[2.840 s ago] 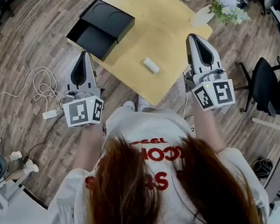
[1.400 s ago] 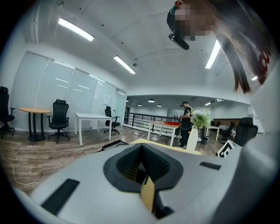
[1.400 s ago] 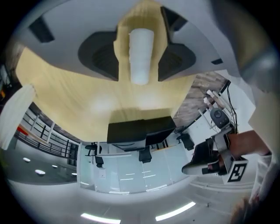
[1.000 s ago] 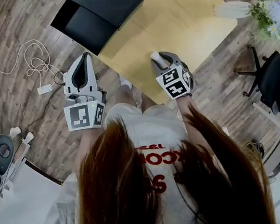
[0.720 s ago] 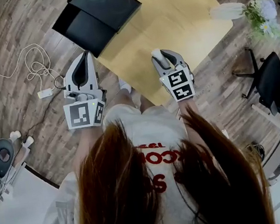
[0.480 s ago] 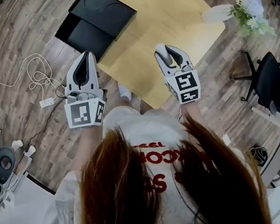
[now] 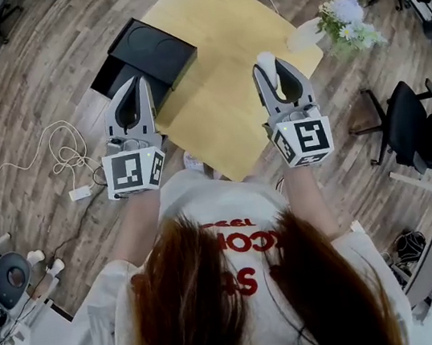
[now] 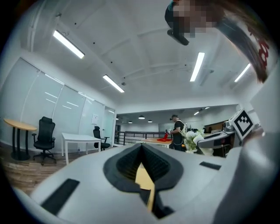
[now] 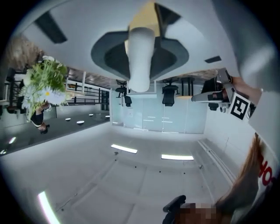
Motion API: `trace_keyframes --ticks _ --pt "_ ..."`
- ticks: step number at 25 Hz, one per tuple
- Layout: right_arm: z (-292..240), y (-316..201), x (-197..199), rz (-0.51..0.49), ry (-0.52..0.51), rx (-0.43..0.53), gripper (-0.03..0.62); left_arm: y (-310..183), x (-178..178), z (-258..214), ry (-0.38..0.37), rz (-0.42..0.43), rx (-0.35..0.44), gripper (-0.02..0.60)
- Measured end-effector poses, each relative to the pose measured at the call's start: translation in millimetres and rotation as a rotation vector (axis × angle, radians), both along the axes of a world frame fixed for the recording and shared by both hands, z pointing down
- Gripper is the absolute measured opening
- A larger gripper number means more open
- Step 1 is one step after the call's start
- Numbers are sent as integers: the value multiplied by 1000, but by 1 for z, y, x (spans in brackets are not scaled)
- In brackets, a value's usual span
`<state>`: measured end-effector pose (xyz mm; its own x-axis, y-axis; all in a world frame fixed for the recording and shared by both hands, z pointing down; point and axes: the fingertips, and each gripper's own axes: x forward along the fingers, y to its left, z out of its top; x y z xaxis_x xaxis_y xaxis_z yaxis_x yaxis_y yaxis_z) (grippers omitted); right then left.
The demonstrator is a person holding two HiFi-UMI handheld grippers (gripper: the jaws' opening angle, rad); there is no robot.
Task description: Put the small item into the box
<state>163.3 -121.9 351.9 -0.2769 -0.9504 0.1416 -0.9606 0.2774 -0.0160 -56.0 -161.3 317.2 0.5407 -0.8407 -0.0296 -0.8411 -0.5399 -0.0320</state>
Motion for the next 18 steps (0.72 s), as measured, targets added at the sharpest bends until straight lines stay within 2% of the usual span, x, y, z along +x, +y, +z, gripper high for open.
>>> trace_keyframes --ticks 4,9,13,18 --pt "-22 3 7 -5 -39 52 135 -3 2 -9 -3 -4 32 6" --pt "-32 -6 -2 -52 -51 75 135 -3 -14 -13 -15 -67 45 6" --pt "-36 -18 -32 -140 -70 88 135 3 -45 -13 -29 -153 46 6" --pt "-41 -38 -89 -285 -102 99 135 12 -94 -14 -44 -278 45 6"
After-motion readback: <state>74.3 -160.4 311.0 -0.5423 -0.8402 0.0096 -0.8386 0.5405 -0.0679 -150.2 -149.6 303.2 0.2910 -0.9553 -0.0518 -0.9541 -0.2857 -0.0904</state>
